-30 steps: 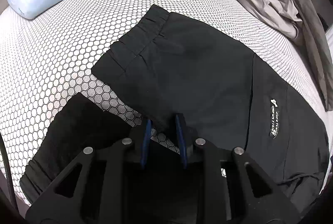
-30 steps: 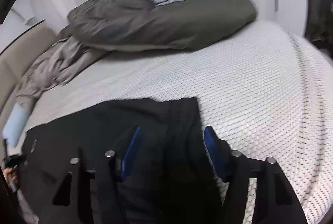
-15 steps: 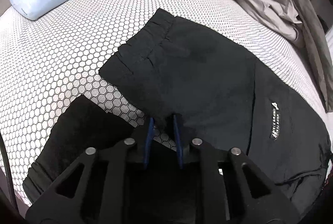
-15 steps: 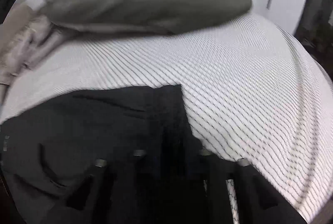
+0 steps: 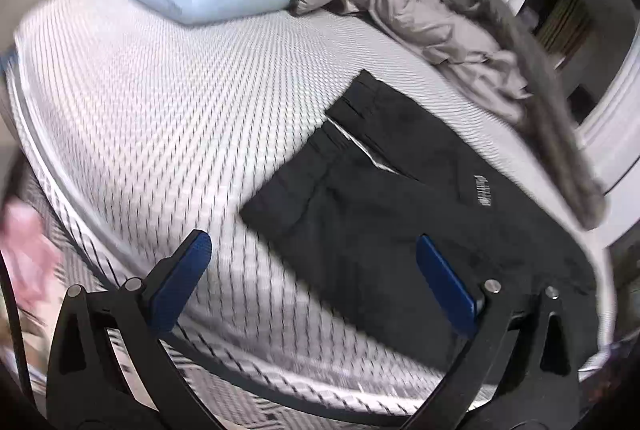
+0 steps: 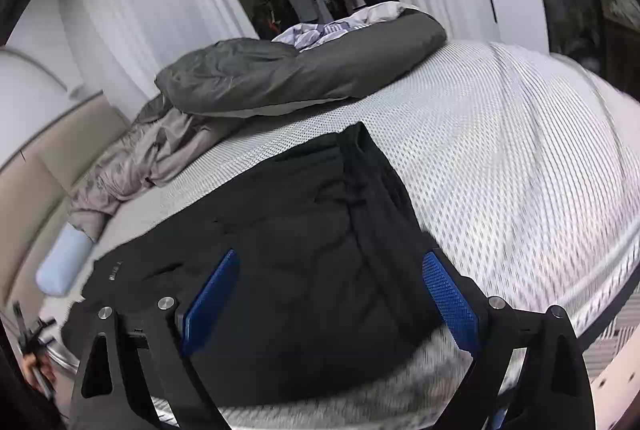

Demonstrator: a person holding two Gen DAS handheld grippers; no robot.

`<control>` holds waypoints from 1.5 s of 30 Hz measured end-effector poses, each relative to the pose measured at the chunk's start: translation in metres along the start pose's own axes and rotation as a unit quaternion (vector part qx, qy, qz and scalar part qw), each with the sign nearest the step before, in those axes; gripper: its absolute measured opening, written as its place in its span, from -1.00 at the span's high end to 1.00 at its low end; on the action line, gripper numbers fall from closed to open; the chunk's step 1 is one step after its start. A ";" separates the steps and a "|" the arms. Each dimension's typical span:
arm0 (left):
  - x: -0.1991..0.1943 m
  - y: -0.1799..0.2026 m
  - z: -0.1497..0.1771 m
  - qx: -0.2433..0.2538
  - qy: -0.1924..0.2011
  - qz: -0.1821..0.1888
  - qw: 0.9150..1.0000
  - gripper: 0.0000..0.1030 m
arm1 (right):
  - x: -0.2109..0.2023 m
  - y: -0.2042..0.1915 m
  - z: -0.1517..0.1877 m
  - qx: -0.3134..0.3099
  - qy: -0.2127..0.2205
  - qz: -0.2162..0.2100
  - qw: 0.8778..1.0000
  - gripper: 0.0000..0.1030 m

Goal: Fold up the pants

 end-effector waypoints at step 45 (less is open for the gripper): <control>0.011 0.050 -0.055 0.003 -0.021 0.045 0.999 0.98 | -0.031 0.011 -0.006 0.096 0.032 -0.004 0.995 0.73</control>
Point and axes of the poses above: each gripper's, at about its wrist camera, not at the fingertips, and x roughly the way its jaws point, y to its right, z to its underside, the point moved 9 cm from there along x, roughly the way its jaws point, and after that the axes turned 12 degrees about -x, right-handed, at the moved point
